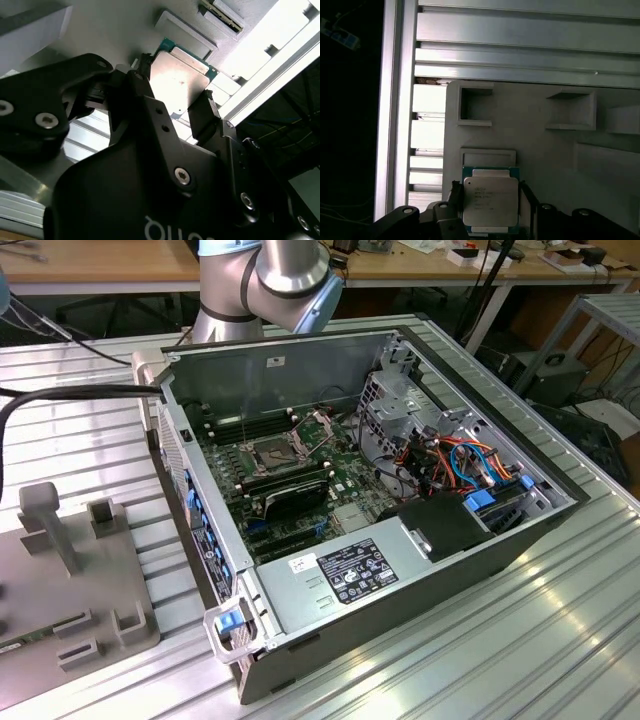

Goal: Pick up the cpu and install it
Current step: 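Pick up the cpu and move it towards the insertion slot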

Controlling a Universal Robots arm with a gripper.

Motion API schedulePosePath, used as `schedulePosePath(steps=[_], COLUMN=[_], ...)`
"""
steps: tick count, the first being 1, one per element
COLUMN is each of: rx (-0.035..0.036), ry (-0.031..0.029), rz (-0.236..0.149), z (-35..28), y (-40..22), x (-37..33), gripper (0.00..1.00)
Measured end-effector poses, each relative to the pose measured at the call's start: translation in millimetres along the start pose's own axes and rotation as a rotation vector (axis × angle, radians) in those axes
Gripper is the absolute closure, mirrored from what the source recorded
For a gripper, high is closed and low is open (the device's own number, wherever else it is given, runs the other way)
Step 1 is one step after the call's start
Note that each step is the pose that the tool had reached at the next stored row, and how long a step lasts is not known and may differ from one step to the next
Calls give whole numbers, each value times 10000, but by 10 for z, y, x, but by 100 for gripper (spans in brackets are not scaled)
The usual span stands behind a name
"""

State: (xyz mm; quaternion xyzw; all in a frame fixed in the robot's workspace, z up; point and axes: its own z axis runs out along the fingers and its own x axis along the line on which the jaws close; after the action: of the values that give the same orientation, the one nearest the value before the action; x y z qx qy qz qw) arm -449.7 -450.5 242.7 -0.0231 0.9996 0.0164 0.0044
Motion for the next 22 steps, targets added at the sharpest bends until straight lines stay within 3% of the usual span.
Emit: schedulePosePath(steps=[5, 22], rx=[1, 0], ry=[0, -1], rz=[0, 0], z=[-126, -161], y=[4, 5], x=[-1, -2], gripper=[45, 45])
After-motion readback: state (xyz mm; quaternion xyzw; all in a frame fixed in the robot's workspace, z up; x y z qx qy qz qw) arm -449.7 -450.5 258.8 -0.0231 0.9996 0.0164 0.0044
